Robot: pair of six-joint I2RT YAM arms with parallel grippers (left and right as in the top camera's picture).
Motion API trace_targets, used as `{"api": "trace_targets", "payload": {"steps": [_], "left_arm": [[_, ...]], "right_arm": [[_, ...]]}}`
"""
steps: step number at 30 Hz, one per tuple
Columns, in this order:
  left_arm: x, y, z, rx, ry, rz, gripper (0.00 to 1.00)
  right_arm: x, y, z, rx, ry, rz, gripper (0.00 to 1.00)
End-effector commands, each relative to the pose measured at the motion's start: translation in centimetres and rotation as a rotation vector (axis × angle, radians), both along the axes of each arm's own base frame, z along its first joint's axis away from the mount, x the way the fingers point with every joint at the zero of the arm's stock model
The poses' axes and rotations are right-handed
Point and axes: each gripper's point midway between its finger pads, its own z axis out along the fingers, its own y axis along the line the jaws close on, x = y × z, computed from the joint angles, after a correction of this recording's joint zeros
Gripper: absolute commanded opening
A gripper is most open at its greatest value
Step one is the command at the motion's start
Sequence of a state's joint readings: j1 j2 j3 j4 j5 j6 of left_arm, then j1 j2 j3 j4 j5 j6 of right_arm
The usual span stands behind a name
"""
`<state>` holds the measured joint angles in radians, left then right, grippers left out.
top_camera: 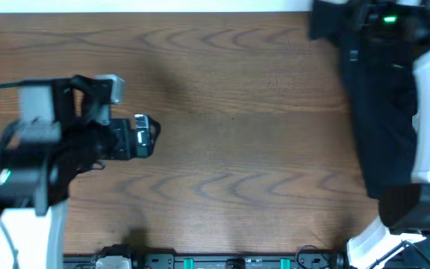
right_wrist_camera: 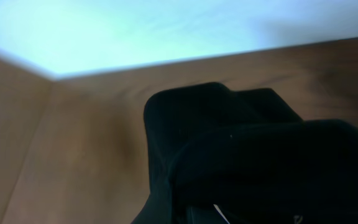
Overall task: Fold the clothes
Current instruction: 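Drag the black garment leftward onto the table center with the right gripper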
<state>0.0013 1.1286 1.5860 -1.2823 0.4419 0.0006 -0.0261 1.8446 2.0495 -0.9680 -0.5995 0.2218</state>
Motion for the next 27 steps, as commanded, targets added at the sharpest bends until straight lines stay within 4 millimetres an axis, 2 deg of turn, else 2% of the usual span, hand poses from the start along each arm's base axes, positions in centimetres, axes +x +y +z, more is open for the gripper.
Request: {"api": "trace_targets", "payload": {"steps": [1,6,9,10,13,15,17,20,24,27], "left_arm": [[-1.5,0.5,4.7,0.014,-0.164,0.02,0.98],[-3.3,2.8,8.1,0.11,-0.306,0.122,0.98],[-4.3,3.7,9.1,0.145,-0.352,0.168,0.98],[-4.6,3.9,9.2,0.153,-0.36,0.179,0.98],[-5.1,4.4,9.3,0.169,-0.364,0.199,0.98],[-5.3,4.5,8.9,0.176,-0.348,0.202,0.98],[-5.5,4.5,8.5,0.178,-0.326,0.2,0.98],[-5.5,4.5,7.9,0.18,-0.298,0.197,0.98],[-5.2,4.5,7.0,0.183,-0.248,0.192,0.98],[-4.8,4.4,5.4,0.181,-0.17,0.187,0.98]], "right_arm": [[-2.3,7.4,0.2,-0.021,-0.016,0.18,0.01],[-5.7,15.2,-2.4,-0.146,0.026,0.295,0.01],[-8.1,19.6,-4.4,-0.203,0.053,0.382,0.02],[-9.2,21.3,-5.1,-0.215,0.064,0.422,0.04],[-12.3,25.5,-6.8,-0.242,0.074,0.547,0.23],[-13.9,27.3,-7.2,-0.286,0.033,0.63,0.36],[-13.9,27.5,-7.6,-0.35,0.005,0.609,0.39],[-12.8,26.3,-7.7,-0.428,-0.018,0.536,0.42],[-10.2,22.4,-8.3,-0.463,0.048,0.387,0.49],[-8.1,18.1,-8.9,-0.451,0.132,0.256,0.52]]}}
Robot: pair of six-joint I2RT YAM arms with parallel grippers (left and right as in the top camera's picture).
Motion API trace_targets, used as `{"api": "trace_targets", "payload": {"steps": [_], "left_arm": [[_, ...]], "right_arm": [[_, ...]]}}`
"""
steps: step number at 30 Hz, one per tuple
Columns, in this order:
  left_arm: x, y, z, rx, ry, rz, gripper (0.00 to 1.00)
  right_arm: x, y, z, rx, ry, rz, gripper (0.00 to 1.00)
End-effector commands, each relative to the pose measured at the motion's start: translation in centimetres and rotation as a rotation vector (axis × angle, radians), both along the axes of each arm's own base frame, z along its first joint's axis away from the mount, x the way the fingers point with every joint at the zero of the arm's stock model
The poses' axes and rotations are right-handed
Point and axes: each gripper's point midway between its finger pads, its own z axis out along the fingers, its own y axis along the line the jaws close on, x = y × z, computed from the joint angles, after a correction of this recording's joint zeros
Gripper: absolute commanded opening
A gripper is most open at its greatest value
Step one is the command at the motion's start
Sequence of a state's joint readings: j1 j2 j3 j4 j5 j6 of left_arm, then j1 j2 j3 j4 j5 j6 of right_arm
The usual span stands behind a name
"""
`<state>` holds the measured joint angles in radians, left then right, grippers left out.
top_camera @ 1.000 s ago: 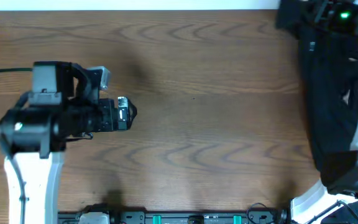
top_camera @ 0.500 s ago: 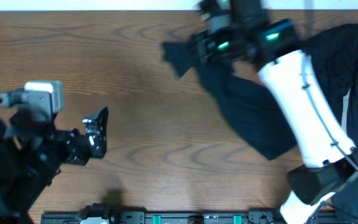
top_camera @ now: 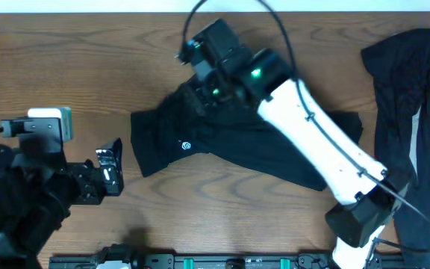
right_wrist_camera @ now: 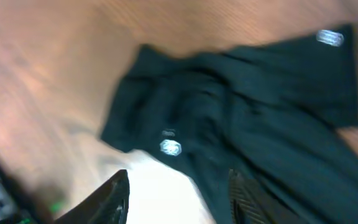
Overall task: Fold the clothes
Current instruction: 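Drag the black garment leftward onto the table center with the right gripper, then grasp the garment's left sleeve cuff with the left gripper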
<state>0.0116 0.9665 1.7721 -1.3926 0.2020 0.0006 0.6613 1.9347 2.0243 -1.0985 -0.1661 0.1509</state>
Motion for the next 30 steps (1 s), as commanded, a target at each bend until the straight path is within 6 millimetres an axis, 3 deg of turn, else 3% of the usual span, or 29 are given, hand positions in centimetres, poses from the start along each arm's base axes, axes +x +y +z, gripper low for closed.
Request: {"api": "trace_targets", "payload": {"steps": [1,5,7,10,14,22,26,30], "left_arm": [[1.1,0.1,-1.9,-0.008,0.095,0.006,0.98],[3.0,-2.0,-4.7,-0.096,0.227,-0.083,0.98],[4.1,-3.1,-6.2,-0.134,0.299,-0.13,0.98],[6.3,-4.4,-9.3,-0.148,0.418,-0.181,0.99],[9.6,-7.1,-12.9,-0.118,0.515,-0.276,0.91],[15.3,-11.6,-22.6,0.09,0.672,-0.345,0.82],[16.9,-13.5,-27.5,0.163,0.73,-0.37,0.78],[18.0,-13.8,-31.8,0.256,0.775,-0.358,0.77]], "right_arm": [[4.0,-6.7,0.1,-0.036,0.015,-0.246,0.54],[5.9,-12.6,-0.8,-0.037,0.094,-0.429,0.73],[6.5,-14.8,-1.2,-0.02,0.133,-0.478,0.77],[7.1,-17.6,-1.5,0.009,0.18,-0.544,0.79],[7.4,-20.7,-1.8,0.013,0.212,-0.613,0.79],[6.6,-23.7,-2.9,-0.027,0.27,-0.666,0.8],[6.4,-24.7,-3.6,-0.06,0.282,-0.689,0.81],[6.1,-25.0,-4.1,-0.074,0.297,-0.696,0.82]]}}
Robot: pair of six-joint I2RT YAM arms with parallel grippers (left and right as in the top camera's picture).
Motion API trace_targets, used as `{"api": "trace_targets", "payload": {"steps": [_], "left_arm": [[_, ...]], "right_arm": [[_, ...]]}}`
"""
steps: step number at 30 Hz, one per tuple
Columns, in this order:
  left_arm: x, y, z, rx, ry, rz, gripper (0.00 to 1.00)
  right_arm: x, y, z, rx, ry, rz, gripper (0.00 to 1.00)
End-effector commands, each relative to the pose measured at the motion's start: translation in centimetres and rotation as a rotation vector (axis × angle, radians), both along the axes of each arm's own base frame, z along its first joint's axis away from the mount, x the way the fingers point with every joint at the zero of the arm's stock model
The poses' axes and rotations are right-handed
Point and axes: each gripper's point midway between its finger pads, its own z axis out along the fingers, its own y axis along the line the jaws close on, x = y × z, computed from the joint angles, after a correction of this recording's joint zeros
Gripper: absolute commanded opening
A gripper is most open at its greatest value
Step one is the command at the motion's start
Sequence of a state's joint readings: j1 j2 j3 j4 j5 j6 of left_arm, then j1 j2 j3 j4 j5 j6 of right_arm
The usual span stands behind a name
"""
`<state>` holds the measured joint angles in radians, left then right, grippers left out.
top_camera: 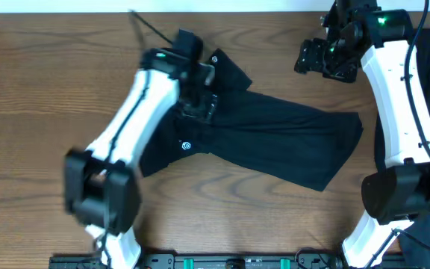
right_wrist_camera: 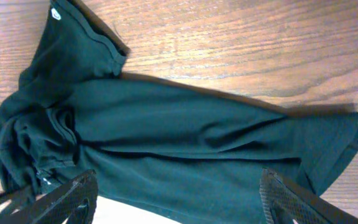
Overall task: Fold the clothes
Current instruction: 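Grasp the garment's left sleeve cuff with the left gripper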
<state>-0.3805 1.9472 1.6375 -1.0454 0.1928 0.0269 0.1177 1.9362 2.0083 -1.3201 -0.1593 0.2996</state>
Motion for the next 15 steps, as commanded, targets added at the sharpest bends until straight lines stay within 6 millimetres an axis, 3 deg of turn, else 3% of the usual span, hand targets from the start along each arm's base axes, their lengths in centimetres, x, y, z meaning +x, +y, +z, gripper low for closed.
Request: {"api": "trace_targets", "payload": {"steps": [1,4,10,13,14,15], "left_arm": [[0.6,1.0,-2.8,0.11,0.013,-0.006,0.75],[0.8,0.8,-4.9,0.122,0.042,-0.009,0.62],[1.0,0.7,-6.5,0.13,0.06,-0.011,0.45],[1.0,0.7,-6.5,0.131,0.063,-0.012,0.24],[0.9,0.8,-6.5,0.134,0.064,-0.011,0.07],[0.8,0.9,-6.3,0.14,0.066,-0.009,0.06]], "right_arm": [[-0.2,-0.9,-1.2,-0.018,0.036,-0.018,0.82],[-0.2,-1.2,-1.5,-0.034,0.04,-0.023,0.82],[-0.2,-1.4,-1.5,-0.046,0.039,-0.027,0.82],[-0.3,-1.4,-1.5,-0.047,0.041,-0.027,0.82],[-0.3,-1.4,-1.5,-0.047,0.042,-0.027,0.82],[-0.3,-1.4,-1.5,-0.047,0.043,-0.027,0.82]]}}
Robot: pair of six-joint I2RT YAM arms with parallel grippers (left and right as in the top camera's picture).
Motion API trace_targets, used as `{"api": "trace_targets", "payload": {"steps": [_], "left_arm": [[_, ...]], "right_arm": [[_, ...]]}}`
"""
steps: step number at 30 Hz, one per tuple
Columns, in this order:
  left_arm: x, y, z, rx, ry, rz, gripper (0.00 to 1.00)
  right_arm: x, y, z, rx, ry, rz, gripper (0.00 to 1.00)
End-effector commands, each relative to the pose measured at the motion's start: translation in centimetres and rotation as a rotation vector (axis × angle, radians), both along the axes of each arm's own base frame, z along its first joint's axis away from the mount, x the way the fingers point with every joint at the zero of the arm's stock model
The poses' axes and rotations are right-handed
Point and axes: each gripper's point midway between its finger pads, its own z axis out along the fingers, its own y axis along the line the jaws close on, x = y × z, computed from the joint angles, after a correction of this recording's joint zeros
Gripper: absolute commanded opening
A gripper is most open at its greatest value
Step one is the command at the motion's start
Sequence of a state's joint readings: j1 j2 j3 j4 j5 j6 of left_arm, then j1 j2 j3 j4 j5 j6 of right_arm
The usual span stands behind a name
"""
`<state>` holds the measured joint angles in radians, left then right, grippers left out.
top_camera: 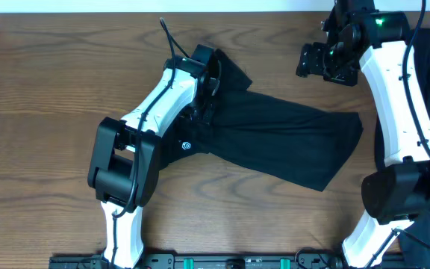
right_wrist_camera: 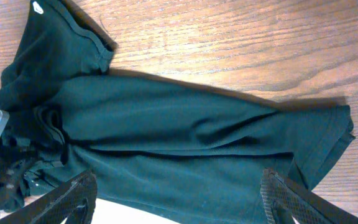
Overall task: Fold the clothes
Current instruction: 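Grasp the garment's left sleeve cuff with the left gripper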
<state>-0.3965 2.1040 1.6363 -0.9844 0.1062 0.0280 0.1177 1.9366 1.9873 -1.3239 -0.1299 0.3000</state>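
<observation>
A black garment with a small white logo lies spread at a slant across the middle of the table. It fills the right wrist view, rumpled at its left end. My left gripper is down on that rumpled upper-left part, also seen at the view's left edge; its jaws are lost against the dark cloth. My right gripper hangs high over the table's back right, wide open and empty, its fingers apart.
More black clothing lies heaped at the table's right edge beside the right arm. Wooden tabletop shows to the left and along the front. A white wall runs along the far edge.
My left gripper has shifted slightly on the garment's rumpled upper-left end and its arm now lies straighter. The right gripper stays raised and open, almost where it was.
First my right gripper was in the black clothes at the right, with nothing in the table's middle and the left arm at the left. Then the garment lay mid-table under the open right gripper. Later the right arm was back right and the left gripper on the garment, where it stays.
</observation>
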Motion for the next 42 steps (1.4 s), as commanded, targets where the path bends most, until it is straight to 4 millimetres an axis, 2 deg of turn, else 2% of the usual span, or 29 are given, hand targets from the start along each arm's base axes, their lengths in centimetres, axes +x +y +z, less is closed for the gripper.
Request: {"api": "trace_targets", "payload": {"steps": [1,5,8,11,13,15,18,21,26,31,35,36,37,38,39,42], "left_arm": [[-0.3,0.7,0.0,0.036,0.009,0.011,0.06],[-0.5,2.5,2.3,0.116,-0.036,0.1,0.06],[-0.8,3.6,5.3,0.14,-0.091,0.152,0.06],[-1.6,2.9,8.3,0.063,-0.126,0.168,0.07],[-2.3,1.4,9.6,-0.011,-0.128,0.139,0.26],[-2.8,0.4,9.9,-0.028,-0.129,0.084,0.35],[-3.4,-1.0,8.7,-0.012,-0.113,0.006,0.47],[-3.7,-1.6,6.4,0.035,-0.087,-0.026,0.53],[-3.5,-1.8,2.1,0.093,-0.04,-0.062,0.54],[-2.4,-1.0,-0.2,0.158,-0.047,-0.079,0.58],[-2.2,-1.2,-1.2,0.161,-0.04,-0.097,0.57],[-2.2,-1.2,-1.4,0.164,-0.036,-0.098,0.49],[-2.3,-1.1,-1.5,0.166,-0.032,-0.098,0.38],[-2.4,-1.0,-1.5,0.169,-0.028,-0.098,0.19],[-2.5,-0.9,-1.4,0.176,-0.024,-0.096,0.06],[-2.4,0.0,-0.3,0.208,-0.044,-0.057,0.06]], "right_arm": [[0.0,-0.9,-0.8,-0.016,0.022,-0.017,0.82],[-0.2,-0.9,-0.8,-0.018,0.029,-0.017,0.82],[-0.3,-1.2,-0.9,-0.033,0.037,-0.021,0.82],[-0.6,-1.3,-1.0,-0.042,0.048,-0.022,0.82],[-0.7,-1.4,-1.0,-0.048,0.05,-0.017,0.83],[-0.8,-1.5,-1.0,-0.052,0.053,-0.018,0.84],[-0.9,-1.5,-1.1,-0.052,0.058,-0.018,0.84],[-1.2,-1.5,-1.1,-0.053,0.072,-0.017,0.85],[-2.0,-1.6,-1.3,-0.057,0.103,-0.017,0.85],[-2.3,-1.6,-1.4,-0.058,0.119,-0.017,0.86],[-2.6,-1.6,-1.4,-0.055,0.13,-0.033,0.86],[-2.6,-1.6,-1.4,-0.053,0.132,-0.043,0.86],[-2.6,-1.6,-1.4,-0.051,0.133,-0.048,0.86],[-2.6,-1.6,-1.4,-0.051,0.134,-0.052,0.86],[-2.6,-1.6,-1.4,-0.05,0.134,-0.056,0.86],[-2.6,-1.6,-1.4,-0.05,0.135,-0.06,0.85]]}}
